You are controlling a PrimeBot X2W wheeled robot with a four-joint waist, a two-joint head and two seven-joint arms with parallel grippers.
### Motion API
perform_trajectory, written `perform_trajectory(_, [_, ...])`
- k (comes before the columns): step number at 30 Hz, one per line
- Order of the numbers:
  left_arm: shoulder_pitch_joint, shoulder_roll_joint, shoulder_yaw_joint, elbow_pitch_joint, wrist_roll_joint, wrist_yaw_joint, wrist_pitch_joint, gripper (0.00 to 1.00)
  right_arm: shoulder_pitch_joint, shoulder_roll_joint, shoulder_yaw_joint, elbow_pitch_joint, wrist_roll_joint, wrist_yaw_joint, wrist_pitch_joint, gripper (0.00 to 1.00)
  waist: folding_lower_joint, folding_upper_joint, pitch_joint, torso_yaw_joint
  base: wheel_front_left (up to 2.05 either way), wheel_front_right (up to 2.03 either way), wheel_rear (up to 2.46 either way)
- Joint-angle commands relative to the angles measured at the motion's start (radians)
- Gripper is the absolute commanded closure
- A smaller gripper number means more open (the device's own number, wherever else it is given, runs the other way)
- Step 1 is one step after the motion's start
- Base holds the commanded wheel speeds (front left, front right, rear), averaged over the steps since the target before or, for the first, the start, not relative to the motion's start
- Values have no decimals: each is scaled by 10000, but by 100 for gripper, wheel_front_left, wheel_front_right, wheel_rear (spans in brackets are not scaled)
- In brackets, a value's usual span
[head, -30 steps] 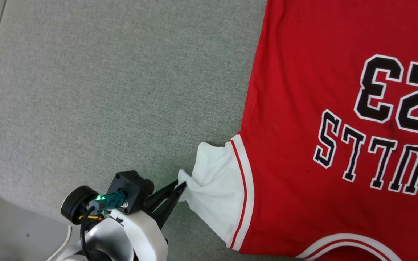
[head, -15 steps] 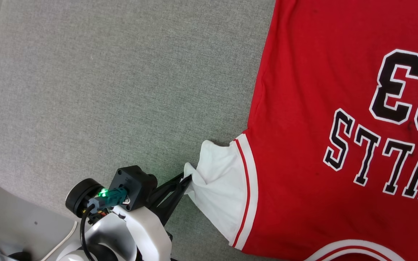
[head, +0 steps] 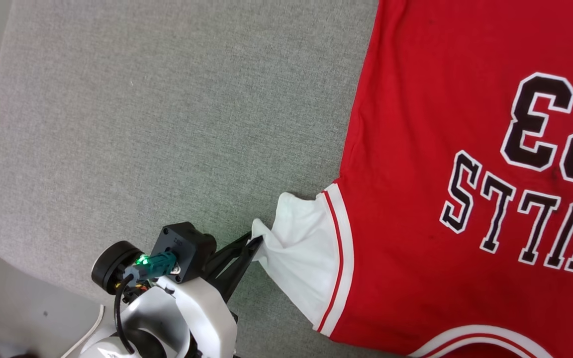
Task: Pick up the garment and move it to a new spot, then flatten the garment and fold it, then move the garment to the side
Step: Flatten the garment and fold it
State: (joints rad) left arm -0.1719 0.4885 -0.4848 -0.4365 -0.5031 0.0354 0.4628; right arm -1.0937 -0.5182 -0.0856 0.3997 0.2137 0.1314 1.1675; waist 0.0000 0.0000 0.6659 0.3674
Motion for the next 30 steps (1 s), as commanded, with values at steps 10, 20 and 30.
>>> perform_trajectory(10, [143, 173, 76, 347, 21, 184, 89, 100, 1952, -177, 143, 478, 629, -15, -606, 100, 0, 0, -1578, -676, 0, 0, 0])
perform_trajectory(20, [739, 215, 191, 737, -272, 530, 151, 100, 4837, -114, 123, -342, 1902, -15, -1385, 100, 0, 0, -3330, -1461, 0, 0, 0])
perform_trajectory(30, [1234, 183, 94, 1149, -402, 720, 141, 100, 7805, 195, -720, -1361, 2675, -15, -1910, 100, 0, 0, -4574, -1941, 0, 0, 0])
